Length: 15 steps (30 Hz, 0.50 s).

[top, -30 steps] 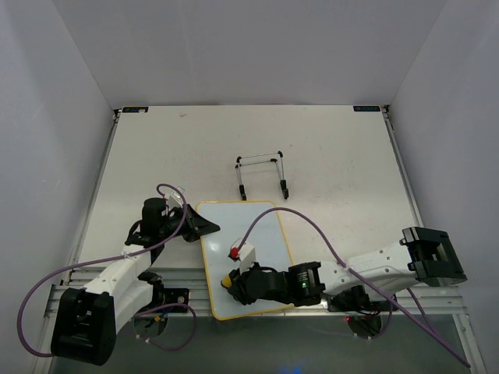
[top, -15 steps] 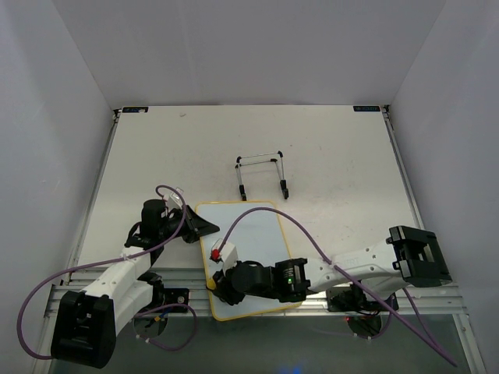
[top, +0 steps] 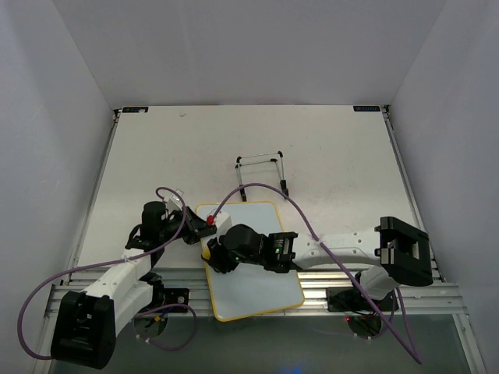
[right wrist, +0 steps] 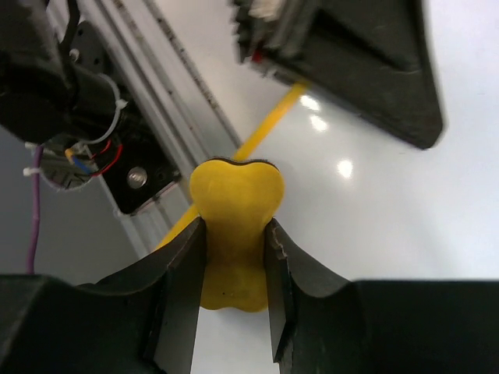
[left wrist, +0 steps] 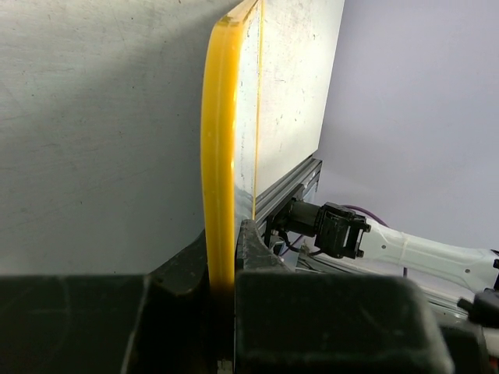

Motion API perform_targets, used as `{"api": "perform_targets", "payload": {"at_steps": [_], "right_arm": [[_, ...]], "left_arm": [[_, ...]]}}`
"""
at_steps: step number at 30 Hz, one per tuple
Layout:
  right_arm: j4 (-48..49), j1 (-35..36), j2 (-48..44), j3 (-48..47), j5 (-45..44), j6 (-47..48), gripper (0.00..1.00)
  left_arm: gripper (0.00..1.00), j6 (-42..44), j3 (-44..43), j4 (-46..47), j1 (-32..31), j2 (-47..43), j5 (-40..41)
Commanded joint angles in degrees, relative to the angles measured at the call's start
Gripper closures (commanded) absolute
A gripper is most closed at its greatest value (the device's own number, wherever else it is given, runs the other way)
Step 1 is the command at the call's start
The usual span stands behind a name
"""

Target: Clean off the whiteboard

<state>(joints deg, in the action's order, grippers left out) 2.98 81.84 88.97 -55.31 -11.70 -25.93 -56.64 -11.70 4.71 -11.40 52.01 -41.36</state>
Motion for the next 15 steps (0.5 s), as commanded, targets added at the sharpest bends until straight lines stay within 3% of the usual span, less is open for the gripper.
{"api": "perform_targets", "payload": {"at_steps": [1, 8, 15], "right_arm": [[-7.0, -4.9, 2.0, 6.8, -0.9, 2.3, 0.92], [-0.4, -11.1, -5.1, 23.7, 9.7, -2.4, 0.92], [-1.1, -15.3, -9.1, 34.2, 16.1, -9.1, 0.92]], "left_arm": [[1.00, 4.4, 0.1, -3.6, -0.8, -1.2, 7.5], [1.00, 4.8, -0.8, -4.3, -0.8, -1.6, 7.8], [1.00, 5.2, -1.8, -6.6, -0.9, -2.9, 7.9]]}}
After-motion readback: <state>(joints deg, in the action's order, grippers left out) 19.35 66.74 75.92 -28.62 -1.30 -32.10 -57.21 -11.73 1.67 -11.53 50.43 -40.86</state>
